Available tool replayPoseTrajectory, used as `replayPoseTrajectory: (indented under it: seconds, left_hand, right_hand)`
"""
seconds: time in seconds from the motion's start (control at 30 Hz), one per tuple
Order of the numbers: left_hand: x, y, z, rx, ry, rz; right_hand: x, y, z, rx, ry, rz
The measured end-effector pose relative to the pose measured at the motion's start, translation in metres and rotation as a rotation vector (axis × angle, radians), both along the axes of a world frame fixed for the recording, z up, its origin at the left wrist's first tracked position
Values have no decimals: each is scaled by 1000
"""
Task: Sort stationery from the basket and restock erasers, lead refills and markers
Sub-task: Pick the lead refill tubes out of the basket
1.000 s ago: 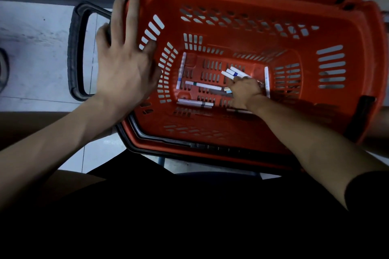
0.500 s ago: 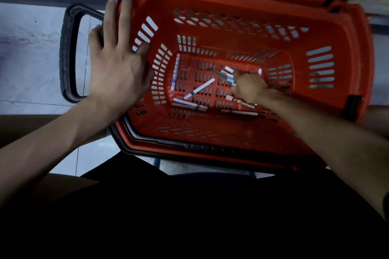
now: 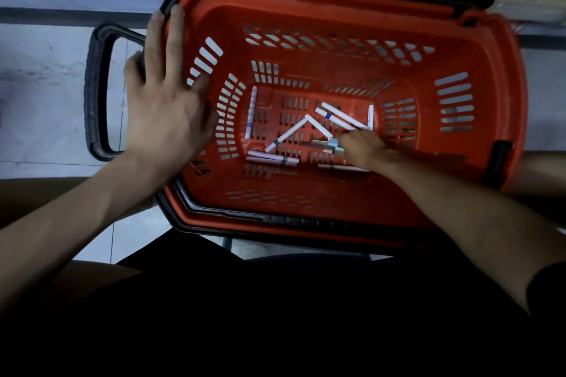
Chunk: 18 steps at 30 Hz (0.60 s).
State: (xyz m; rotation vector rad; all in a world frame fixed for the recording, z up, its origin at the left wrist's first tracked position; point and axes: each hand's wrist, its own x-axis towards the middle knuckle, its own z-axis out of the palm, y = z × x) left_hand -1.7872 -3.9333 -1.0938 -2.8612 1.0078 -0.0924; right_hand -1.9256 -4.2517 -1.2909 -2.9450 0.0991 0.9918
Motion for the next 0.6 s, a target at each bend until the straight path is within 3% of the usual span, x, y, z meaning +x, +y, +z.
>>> replayPoseTrajectory:
  seconds: [0.4, 0.6]
  left_hand:
    - [1, -1, -1, 12, -5, 5]
    - [2, -1, -2, 16, -3, 10]
  right_hand:
    - [-8, 10, -9, -102, -54, 70]
    - [-2, 0, 13, -91, -106, -71]
